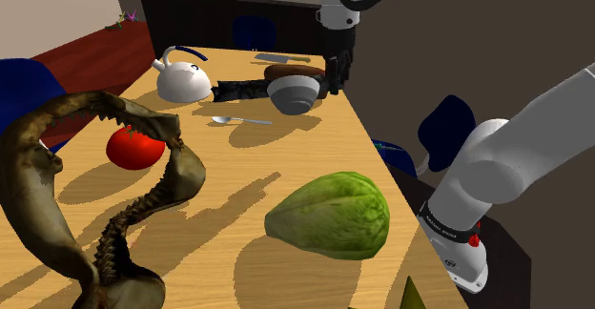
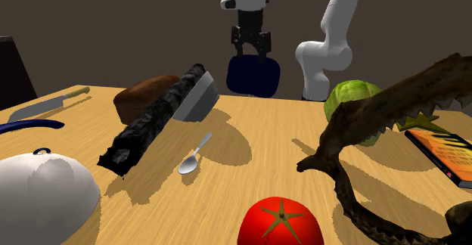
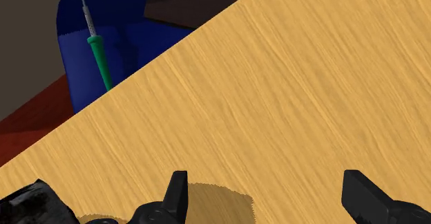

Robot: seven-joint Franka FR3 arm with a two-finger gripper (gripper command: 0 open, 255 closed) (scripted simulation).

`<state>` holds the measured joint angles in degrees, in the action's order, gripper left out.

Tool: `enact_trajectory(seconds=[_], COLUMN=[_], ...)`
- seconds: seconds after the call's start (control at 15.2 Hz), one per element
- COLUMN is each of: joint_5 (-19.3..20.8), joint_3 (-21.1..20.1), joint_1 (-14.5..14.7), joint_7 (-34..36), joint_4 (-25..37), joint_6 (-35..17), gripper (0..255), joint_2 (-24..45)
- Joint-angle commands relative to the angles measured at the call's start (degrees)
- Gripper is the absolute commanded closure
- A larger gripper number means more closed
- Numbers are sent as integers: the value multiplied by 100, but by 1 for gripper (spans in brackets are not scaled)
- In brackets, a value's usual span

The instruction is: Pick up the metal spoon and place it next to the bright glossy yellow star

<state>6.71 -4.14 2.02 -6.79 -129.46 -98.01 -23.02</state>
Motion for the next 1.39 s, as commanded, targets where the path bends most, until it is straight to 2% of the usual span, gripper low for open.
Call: enact_trajectory(seconds=[0.0,0.66,1.32], joint_5=[31,331,785], joint_3=[-58,-330,-543], joint_1=[43,258,639], joint_7=[-34,-191,-395], joint_4=[222,1892,4299], joint_6=[-191,-624,-376], gripper=[0,0,0], joint_2=[428,2642,4940])
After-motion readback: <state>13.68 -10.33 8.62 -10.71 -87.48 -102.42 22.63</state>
